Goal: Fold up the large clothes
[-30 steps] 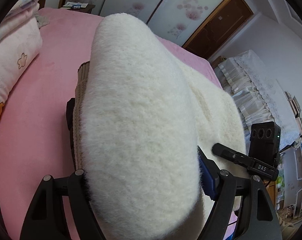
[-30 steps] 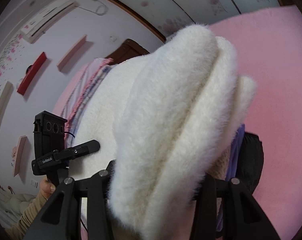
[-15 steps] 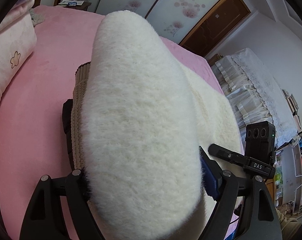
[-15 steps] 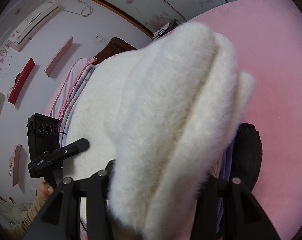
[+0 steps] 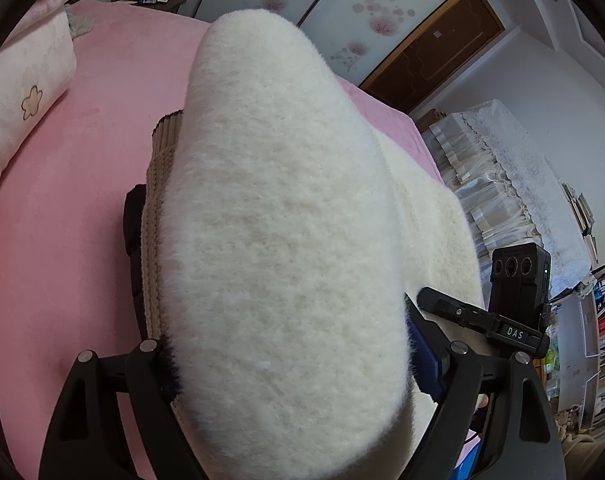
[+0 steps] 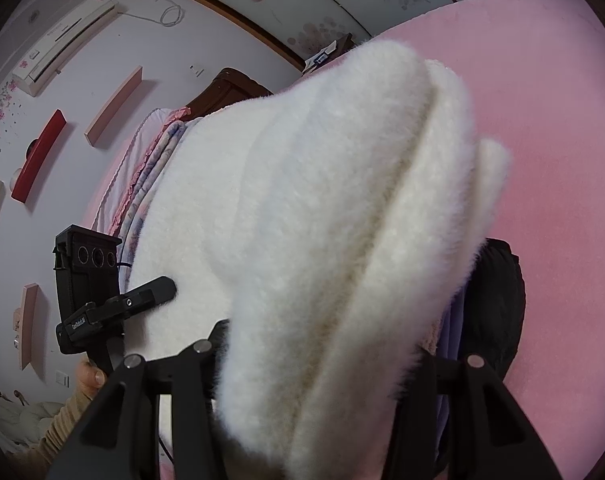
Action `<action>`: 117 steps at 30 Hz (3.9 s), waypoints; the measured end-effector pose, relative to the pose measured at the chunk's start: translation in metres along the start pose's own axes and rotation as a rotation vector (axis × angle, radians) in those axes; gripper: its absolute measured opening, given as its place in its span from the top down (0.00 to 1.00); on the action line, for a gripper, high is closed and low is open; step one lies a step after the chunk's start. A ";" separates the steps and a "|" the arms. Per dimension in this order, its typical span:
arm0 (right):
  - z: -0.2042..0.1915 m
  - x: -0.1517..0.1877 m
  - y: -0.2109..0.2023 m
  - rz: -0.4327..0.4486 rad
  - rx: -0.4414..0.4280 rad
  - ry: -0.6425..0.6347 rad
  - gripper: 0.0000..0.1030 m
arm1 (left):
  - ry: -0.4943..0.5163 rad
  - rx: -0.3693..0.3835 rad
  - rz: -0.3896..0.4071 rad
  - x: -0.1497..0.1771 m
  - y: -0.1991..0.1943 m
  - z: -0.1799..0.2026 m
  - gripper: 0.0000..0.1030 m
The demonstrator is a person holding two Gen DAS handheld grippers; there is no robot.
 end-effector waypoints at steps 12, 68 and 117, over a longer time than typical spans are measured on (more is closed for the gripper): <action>-0.004 0.016 0.026 -0.009 0.090 -0.072 0.47 | -0.073 0.081 0.041 0.026 0.015 -0.024 0.13; 0.049 0.233 -0.294 0.253 0.284 -0.286 0.23 | 0.101 -0.343 0.292 0.278 -0.014 0.362 0.01; 0.028 0.477 -0.460 0.435 0.543 -0.301 0.23 | 0.227 -0.545 0.319 0.534 -0.121 0.511 0.01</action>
Point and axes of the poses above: each gripper's, at about its wrist camera, not at the fingertips, and y roughly the way its jaws point, z to its right, x to its underside, the point moved 6 cm from there along y, roughly the way its jaws point, and after that the axes turned 6 degrees about y, right-handed, at the moved point
